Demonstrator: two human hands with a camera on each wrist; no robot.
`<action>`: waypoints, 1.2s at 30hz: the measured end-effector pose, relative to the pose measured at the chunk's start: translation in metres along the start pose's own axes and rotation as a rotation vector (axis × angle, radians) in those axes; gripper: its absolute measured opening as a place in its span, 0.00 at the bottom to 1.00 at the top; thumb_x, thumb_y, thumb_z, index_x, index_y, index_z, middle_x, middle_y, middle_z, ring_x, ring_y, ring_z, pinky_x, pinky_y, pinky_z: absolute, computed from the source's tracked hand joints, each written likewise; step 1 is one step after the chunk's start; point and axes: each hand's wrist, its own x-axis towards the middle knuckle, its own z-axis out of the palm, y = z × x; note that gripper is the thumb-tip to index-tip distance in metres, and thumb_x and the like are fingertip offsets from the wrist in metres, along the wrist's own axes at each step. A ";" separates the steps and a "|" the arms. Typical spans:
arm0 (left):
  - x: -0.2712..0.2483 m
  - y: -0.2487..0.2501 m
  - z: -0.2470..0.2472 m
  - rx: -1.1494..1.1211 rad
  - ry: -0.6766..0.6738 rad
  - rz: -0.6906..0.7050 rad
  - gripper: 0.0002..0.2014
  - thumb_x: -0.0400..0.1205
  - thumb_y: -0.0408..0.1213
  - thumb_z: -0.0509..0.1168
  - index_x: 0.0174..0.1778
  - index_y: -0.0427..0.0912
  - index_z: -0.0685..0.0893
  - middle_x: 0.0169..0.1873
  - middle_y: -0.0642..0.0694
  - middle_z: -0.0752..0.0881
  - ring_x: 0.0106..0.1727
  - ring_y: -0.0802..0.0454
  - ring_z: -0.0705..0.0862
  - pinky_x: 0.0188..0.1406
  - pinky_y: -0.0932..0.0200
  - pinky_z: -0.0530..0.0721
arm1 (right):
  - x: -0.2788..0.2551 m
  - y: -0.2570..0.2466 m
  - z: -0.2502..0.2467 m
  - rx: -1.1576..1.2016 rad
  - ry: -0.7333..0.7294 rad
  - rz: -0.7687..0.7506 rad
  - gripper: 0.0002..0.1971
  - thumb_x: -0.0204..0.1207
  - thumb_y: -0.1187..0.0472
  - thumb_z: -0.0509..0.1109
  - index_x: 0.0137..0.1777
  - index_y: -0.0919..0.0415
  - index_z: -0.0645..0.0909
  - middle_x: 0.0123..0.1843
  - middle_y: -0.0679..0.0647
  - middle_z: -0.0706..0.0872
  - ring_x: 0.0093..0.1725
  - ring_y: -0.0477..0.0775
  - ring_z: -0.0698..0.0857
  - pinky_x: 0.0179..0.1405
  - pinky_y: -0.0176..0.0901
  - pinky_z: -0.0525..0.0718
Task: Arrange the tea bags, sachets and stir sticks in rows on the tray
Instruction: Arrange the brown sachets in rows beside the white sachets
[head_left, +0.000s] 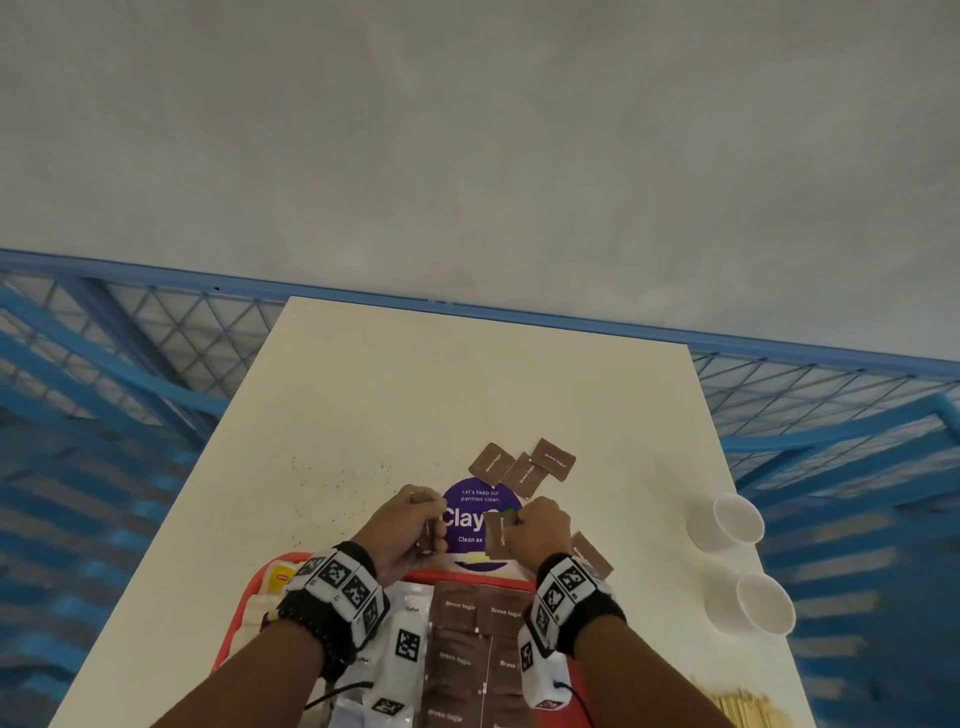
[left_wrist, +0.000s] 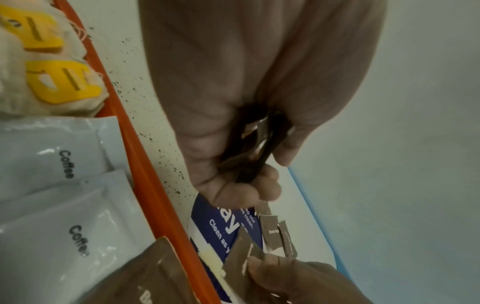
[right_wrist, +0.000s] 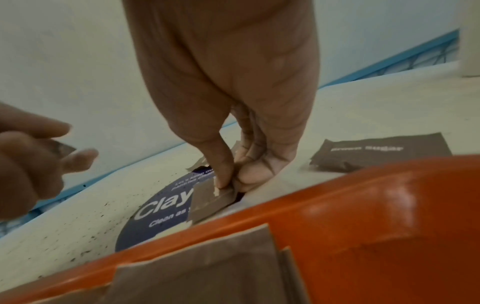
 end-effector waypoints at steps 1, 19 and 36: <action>0.001 -0.001 0.001 0.033 0.015 0.000 0.08 0.87 0.37 0.64 0.57 0.36 0.78 0.29 0.42 0.85 0.29 0.50 0.83 0.35 0.54 0.86 | 0.001 0.002 -0.002 0.044 -0.006 -0.001 0.11 0.77 0.64 0.65 0.32 0.61 0.75 0.30 0.54 0.79 0.29 0.50 0.79 0.29 0.36 0.76; -0.032 -0.004 0.016 -0.045 -0.192 -0.001 0.05 0.84 0.23 0.62 0.51 0.36 0.78 0.37 0.34 0.87 0.36 0.39 0.89 0.33 0.50 0.89 | -0.013 0.082 -0.056 -0.101 -0.045 0.081 0.32 0.59 0.50 0.79 0.63 0.55 0.72 0.59 0.53 0.77 0.59 0.59 0.80 0.51 0.49 0.83; -0.118 -0.045 0.005 0.525 -0.154 0.403 0.15 0.78 0.48 0.75 0.44 0.40 0.81 0.24 0.59 0.82 0.25 0.64 0.78 0.29 0.69 0.77 | -0.137 0.032 -0.070 0.166 -0.220 -0.395 0.13 0.69 0.61 0.80 0.29 0.52 0.79 0.26 0.44 0.79 0.26 0.37 0.77 0.31 0.28 0.72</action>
